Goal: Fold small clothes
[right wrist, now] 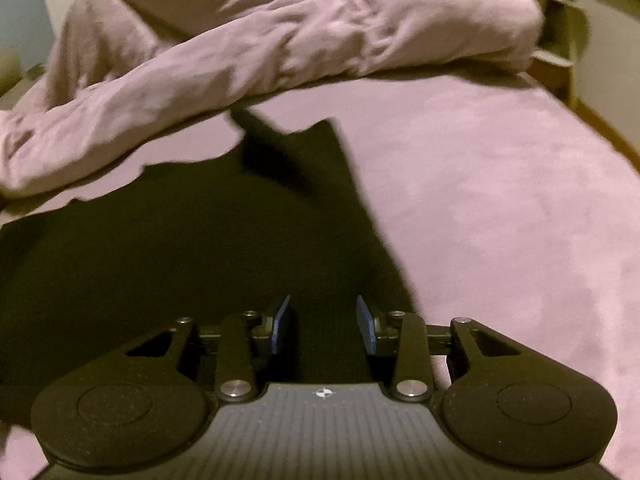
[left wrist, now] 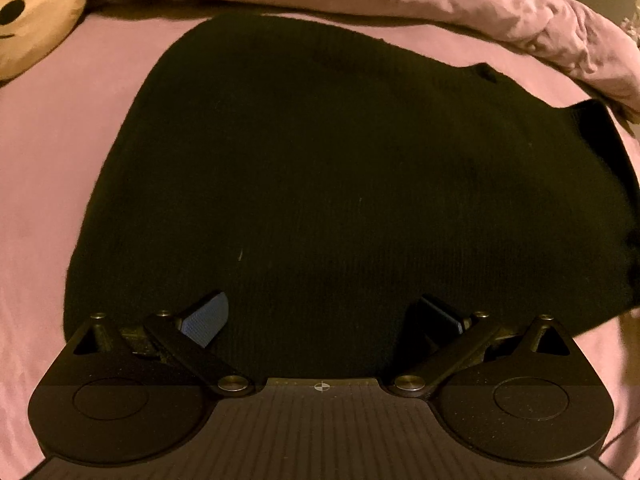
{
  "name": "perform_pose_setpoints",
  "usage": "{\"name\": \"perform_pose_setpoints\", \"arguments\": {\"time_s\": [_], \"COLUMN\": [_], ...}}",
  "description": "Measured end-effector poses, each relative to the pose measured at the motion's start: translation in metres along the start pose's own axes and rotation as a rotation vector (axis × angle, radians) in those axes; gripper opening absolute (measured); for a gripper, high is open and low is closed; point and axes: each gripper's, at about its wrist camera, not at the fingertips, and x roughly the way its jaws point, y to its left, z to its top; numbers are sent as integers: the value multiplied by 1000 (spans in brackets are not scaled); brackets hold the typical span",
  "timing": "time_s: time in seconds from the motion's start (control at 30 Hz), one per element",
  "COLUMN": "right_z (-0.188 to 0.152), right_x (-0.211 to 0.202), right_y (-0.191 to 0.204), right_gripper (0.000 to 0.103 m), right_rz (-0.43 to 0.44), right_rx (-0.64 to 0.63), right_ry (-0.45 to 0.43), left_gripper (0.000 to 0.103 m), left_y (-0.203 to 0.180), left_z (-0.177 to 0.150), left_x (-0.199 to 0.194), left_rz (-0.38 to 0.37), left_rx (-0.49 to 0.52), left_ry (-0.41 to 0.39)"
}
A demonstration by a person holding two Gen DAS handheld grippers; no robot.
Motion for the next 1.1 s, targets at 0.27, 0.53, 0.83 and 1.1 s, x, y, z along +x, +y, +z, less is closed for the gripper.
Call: {"name": "perform_pose_setpoints", "arguments": {"time_s": [0.27,0.53,0.83,1.1], "right_z": [-16,-31,-39,-75], "right_x": [-21,-26,-36,-58], "right_y": [20,-1,-14,6], "right_gripper": [61,62,74,74], "right_rz": [-49,-15,-116,74], "right_rx": [-67,3,99,244], "right_ry": [26,63,119,199], "left_gripper": [103,103,103,103], "left_y": [-9,0,63,100], "left_z": [-7,-7,-41,-63], "left_x": [6,-1,-27,-26], "left_rz": [45,27,35,-145], "left_rx": [-11,-110,-453,-664], "left_ry": [-6,-8,19,-55]}}
